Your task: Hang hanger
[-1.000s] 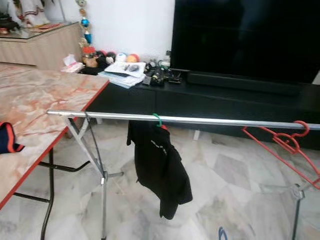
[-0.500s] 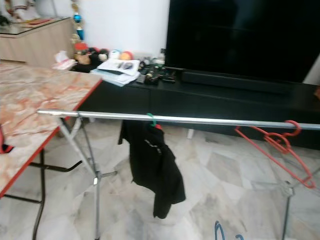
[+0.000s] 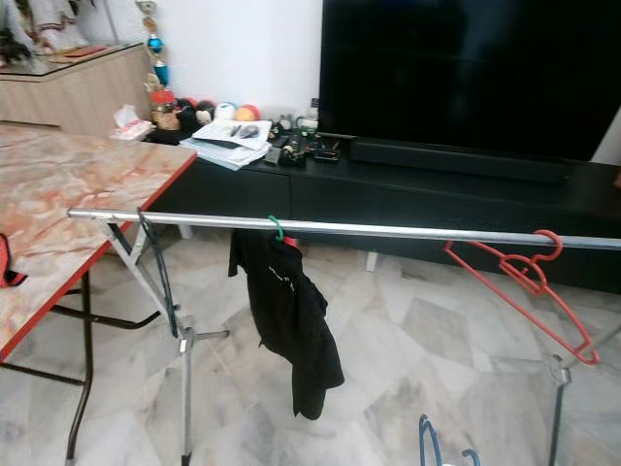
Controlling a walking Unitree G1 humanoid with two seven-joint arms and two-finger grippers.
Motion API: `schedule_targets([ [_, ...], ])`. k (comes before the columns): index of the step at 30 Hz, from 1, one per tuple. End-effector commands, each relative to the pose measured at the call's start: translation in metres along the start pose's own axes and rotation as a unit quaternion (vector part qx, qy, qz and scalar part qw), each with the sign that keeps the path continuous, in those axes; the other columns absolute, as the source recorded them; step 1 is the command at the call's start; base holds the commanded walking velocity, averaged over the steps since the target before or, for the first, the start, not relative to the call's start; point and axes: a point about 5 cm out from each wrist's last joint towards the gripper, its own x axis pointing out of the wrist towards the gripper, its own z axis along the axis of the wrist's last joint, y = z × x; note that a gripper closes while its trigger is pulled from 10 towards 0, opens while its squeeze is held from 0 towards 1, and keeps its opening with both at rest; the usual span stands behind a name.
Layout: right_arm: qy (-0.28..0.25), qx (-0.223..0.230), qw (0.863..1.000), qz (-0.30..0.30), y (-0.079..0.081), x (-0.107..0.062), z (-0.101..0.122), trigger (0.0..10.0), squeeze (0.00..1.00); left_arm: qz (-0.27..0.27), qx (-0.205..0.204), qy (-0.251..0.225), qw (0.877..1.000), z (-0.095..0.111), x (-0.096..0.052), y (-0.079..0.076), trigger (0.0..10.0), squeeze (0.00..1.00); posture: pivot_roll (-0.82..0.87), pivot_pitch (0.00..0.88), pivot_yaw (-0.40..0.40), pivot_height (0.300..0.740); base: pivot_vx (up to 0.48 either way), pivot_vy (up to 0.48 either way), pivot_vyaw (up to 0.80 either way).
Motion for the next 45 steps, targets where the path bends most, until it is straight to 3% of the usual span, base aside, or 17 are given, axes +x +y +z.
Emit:
schedule_targets([
  [1, -0.031, -0.007, 0.999, 0.017, 0.005, 0.001, 0.009, 10.0, 0.0, 0.01, 0.002, -0.01, 1.0, 0.007, 0.001, 0.003, 10.0, 0.0, 0.11, 0.0, -0.009, 0.74, 0.0, 0.0, 0.0],
  [6, -0.051, -0.007, 0.998, 0.032, 0.007, 0.001, 0.013, 10.0, 0.0, 0.018, 0.004, -0.045, 0.999, 0.022, 0.002, 0.0, 10.0, 0.0, 0.1, 0.0, -0.007, 0.74, 0.0, 0.0, 0.0],
  [8, -0.128, -0.025, 0.99, 0.06, 0.032, 0.012, 0.073, 10.0, 0.0, 0.021, -0.009, -0.06, 0.998, 0.026, 0.002, -0.001, 10.0, 0.0, 0.11, 0.0, -0.011, 0.74, 0.0, 0.0, 0.0],
  [10, -0.168, -0.032, 0.982, 0.074, 0.045, 0.013, 0.101, 10.0, 0.0, 0.022, -0.013, -0.079, 0.997, 0.028, 0.001, 0.0, 10.0, 0.0, 0.11, 0.0, -0.012, 0.74, 0.0, 0.0, 0.0],
  [13, -0.188, -0.035, 0.979, 0.078, 0.046, 0.012, 0.105, 10.0, 0.0, 0.034, -0.01, -0.101, 0.994, 0.024, -0.002, 0.008, 10.0, 0.0, 0.1, 0.0, -0.014, 0.74, 0.0, 0.0, 0.0],
  [21, -0.201, -0.038, 0.976, 0.073, 0.043, 0.01, 0.105, 10.0, 0.0, 0.031, -0.028, -0.139, 0.989, 0.029, -0.004, 0.011, 10.0, 0.0, 0.1, 0.0, -0.02, 0.74, 0.0, 0.0, 0.0],
  [35, -0.18, -0.035, 0.982, 0.042, 0.032, 0.012, 0.098, 10.0, 0.0, 0.017, -0.038, -0.121, 0.992, 0.023, -0.003, 0.005, 10.0, 0.0, 0.14, 0.0, -0.037, 0.74, 0.11, 0.0, 0.0],
  [45, -0.196, -0.04, 0.979, 0.04, 0.031, 0.011, 0.11, 10.0, 0.0, 0.017, -0.042, -0.114, 0.992, 0.018, -0.004, 0.007, 10.0, 0.0, 0.13, 0.0, -0.032, 0.74, 0.284, 0.0, 0.0],
])
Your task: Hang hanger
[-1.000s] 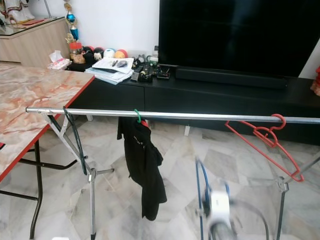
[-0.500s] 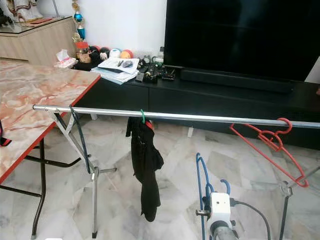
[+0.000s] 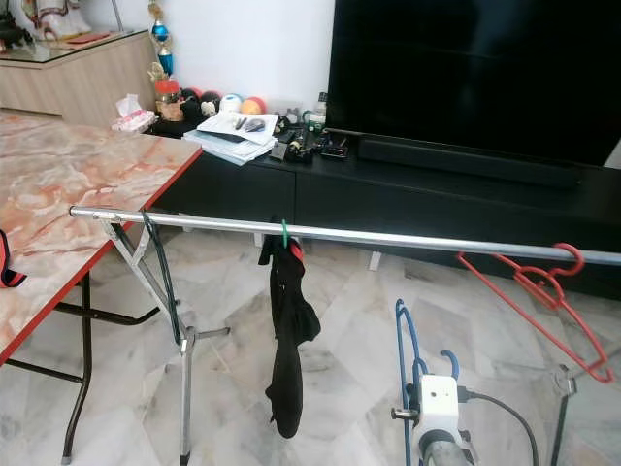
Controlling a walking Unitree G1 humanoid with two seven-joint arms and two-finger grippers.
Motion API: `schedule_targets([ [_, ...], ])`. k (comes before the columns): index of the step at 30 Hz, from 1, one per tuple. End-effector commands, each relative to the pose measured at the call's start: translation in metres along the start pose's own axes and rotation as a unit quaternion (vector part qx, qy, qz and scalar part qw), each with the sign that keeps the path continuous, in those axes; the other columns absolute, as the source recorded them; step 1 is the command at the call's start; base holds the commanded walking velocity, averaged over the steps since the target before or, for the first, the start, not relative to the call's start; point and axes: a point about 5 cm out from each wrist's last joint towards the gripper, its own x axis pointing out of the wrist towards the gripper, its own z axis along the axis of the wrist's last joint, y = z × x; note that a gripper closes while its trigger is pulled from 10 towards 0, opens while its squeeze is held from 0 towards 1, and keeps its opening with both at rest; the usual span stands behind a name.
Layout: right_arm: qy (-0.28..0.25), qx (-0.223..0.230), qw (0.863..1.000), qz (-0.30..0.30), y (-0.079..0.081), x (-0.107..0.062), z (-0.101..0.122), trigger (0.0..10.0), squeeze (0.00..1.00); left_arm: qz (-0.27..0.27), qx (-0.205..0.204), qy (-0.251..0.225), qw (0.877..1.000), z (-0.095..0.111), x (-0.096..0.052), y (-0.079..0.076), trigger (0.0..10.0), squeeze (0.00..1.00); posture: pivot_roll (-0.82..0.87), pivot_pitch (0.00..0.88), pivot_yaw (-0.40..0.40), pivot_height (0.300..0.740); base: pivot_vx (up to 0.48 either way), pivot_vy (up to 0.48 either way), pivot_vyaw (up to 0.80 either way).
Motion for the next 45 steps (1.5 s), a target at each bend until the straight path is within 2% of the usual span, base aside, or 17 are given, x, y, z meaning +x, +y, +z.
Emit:
schedule_targets([
  [1, -0.006, -0.002, 1.0, -0.003, -0.002, 0.001, 0.004, 10.0, 0.0, 0.0, -0.008, 0.011, 1.0, -0.005, -0.001, 0.0, 10.0, 0.0, 0.13, 0.0, -0.032, 0.74, 0.292, 0.0, 0.0],
  [14, -0.032, -0.01, 0.999, 0.005, 0.004, 0.006, 0.017, 10.0, 0.0, -0.005, -0.009, 0.017, 1.0, -0.004, 0.0, -0.004, 10.0, 0.0, 0.12, 0.0, -0.034, 0.74, 0.24, 0.0, 0.0],
  [20, -0.072, -0.029, 0.997, 0.009, 0.005, 0.009, 0.033, 10.0, 0.0, -0.012, -0.007, 0.021, 1.0, -0.005, 0.0, -0.006, 10.0, 0.0, 0.11, 0.0, -0.027, 0.74, 0.0, 0.0, 0.0],
  [22, -0.098, -0.025, 0.995, -0.007, 0.003, 0.011, 0.043, 10.0, 0.0, -0.015, -0.004, 0.021, 1.0, -0.005, 0.0, -0.007, 10.0, 0.0, 0.11, 0.0, -0.028, 0.74, 0.0, 0.0, 0.0],
  [30, -0.137, -0.021, 0.989, -0.05, -0.006, 0.011, 0.059, 10.0, 0.0, -0.013, -0.003, 0.025, 1.0, -0.007, -0.001, -0.006, 10.0, 0.0, 0.12, 0.0, -0.031, 0.74, 0.0, 0.0, 0.0],
  [35, -0.138, -0.024, 0.989, -0.054, -0.008, 0.013, 0.063, 10.0, 0.0, -0.013, -0.004, 0.026, 1.0, -0.008, -0.001, -0.006, 10.0, 0.0, 0.12, 0.0, -0.031, 0.74, 0.0, 0.0, 0.0],
  [39, -0.115, -0.069, 0.991, -0.024, -0.001, 0.024, 0.083, 10.0, 0.0, -0.012, -0.007, 0.032, 0.999, -0.01, -0.001, -0.004, 10.0, 0.0, 0.12, 0.0, -0.032, 0.74, 0.0, 0.0, 0.0],
  [41, -0.112, -0.056, 0.992, -0.02, 0.0, 0.026, 0.087, 10.0, 0.0, -0.012, -0.008, 0.032, 0.999, -0.01, -0.001, -0.003, 10.0, 0.0, 0.12, 0.0, -0.032, 0.74, 0.0, 0.0, 0.0],
  [44, -0.111, -0.067, 0.991, -0.019, 0.0, 0.028, 0.091, 10.0, 0.0, -0.012, -0.009, 0.033, 0.999, -0.009, -0.001, -0.003, 10.0, 0.0, 0.13, 0.0, -0.035, 0.74, 0.0, 0.0, 0.0],
  [45, -0.098, -0.083, 0.991, -0.027, -0.001, 0.03, 0.094, 10.0, 0.0, -0.012, -0.01, 0.034, 0.999, -0.009, -0.001, -0.002, 10.0, 0.0, 0.13, 0.0, -0.036, 0.74, 0.0, 0.0, 0.0],
])
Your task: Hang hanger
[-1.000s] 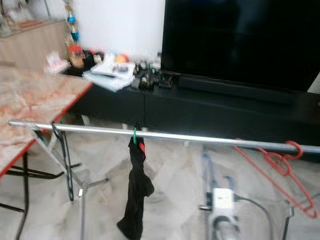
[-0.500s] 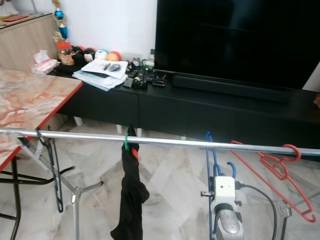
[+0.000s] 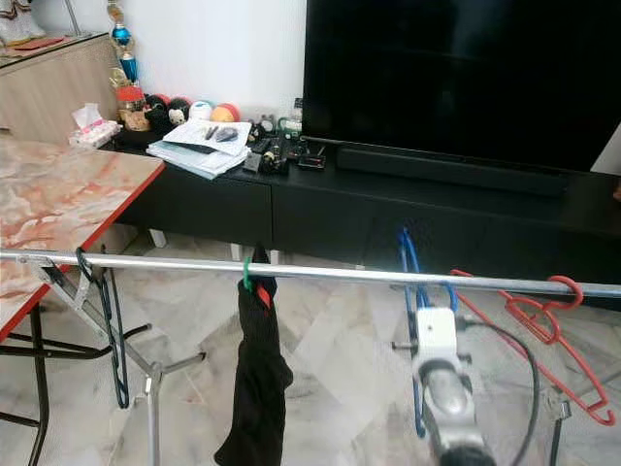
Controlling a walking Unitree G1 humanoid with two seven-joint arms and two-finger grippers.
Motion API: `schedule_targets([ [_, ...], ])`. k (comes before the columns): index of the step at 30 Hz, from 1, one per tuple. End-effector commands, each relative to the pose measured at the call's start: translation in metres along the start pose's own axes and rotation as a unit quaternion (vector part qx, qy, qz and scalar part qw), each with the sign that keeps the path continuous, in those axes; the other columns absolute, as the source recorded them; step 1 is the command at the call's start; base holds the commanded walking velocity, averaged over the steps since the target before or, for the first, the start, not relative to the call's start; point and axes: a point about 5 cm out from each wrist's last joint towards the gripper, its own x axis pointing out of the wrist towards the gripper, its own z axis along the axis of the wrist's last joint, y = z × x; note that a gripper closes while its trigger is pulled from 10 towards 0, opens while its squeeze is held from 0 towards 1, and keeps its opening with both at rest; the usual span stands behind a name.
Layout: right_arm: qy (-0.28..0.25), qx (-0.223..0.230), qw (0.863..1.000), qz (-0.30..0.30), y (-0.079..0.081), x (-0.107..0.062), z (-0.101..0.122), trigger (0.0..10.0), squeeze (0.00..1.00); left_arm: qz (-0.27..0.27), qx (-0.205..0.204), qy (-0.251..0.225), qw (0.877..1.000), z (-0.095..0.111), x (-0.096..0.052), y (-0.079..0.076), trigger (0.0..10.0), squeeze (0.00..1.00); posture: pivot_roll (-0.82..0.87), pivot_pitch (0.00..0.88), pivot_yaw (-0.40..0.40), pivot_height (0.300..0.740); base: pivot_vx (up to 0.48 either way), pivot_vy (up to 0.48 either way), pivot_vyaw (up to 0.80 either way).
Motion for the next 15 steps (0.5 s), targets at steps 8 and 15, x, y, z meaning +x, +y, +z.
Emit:
schedule_targets([
  [8, 0.025, -0.016, 1.0, -0.003, -0.0021, 0.0067, 0.0065, 10.0, 0.0, 0.006, -0.008, 0.022, 1.0, -0.0076, -0.0022, 0.0063, 10.0, 0.0, 0.13, 0.0, -0.035, 0.74, 0.0, 0.0, 0.0],
  [15, 0.075, -0.023, 0.997, -0.006, -0.0008, 0.0096, 0.0036, 10.0, 0.0, 0.009, -0.012, 0.025, 1.0, -0.008, -0.0027, 0.0098, 10.0, 0.0, 0.15, 0.0, -0.04, 0.74, 0.0, 0.0, 0.0],
])
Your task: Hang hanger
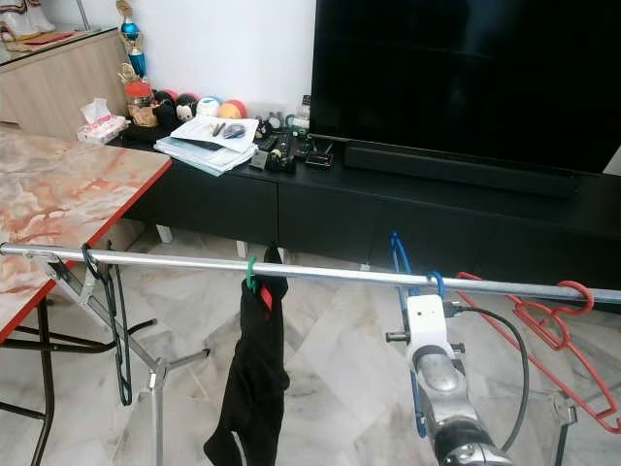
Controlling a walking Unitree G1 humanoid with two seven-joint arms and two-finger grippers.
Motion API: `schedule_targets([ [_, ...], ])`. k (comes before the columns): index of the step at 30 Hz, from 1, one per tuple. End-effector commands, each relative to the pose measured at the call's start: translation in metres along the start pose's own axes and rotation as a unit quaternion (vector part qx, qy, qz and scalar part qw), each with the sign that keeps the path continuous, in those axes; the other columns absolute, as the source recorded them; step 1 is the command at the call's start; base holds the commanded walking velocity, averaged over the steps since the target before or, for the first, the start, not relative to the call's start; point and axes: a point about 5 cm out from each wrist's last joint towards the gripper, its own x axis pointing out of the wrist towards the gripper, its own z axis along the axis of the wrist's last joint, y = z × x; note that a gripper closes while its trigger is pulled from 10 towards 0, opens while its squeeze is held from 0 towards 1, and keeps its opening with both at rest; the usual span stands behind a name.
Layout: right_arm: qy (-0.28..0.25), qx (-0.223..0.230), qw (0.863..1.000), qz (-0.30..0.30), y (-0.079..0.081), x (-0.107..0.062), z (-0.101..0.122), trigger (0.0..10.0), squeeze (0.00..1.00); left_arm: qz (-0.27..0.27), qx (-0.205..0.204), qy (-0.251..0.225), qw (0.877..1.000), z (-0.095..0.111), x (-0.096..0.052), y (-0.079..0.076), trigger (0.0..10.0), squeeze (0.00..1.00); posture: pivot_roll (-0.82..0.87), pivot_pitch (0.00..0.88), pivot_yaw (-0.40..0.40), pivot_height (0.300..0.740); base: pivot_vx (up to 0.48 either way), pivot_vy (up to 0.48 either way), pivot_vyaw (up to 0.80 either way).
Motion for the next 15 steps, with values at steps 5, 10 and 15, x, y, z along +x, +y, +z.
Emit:
schedule_targets([
  [5, 0.034, -0.009, 0.999, -0.004, -0.003, 0.001, -0.005, 10.0, 0.0, 0.002, -0.003, 0.021, 1.0, -0.009, -0.002, 0.002, 10.0, 0.0, 0.15, 0.0, -0.041, 0.74, 0.0, 0.0, 0.0],
  [10, 0.057, -0.003, 0.998, -0.003, -0.001, 0.0, -0.01, 10.0, 0.0, -0.001, -0.004, 0.024, 1.0, -0.01, -0.002, 0.0, 10.0, 0.0, 0.16, 0.0, -0.042, 0.74, 0.0, 0.0, 0.0],
  [15, 0.091, 0.01, 0.996, 0.009, 0.003, -0.003, -0.022, 10.0, 0.0, -0.002, -0.004, 0.028, 1.0, -0.01, -0.002, 0.002, 10.0, 0.0, 0.16, 0.0, -0.04, 0.74, 0.0, 0.0, 0.0],
])
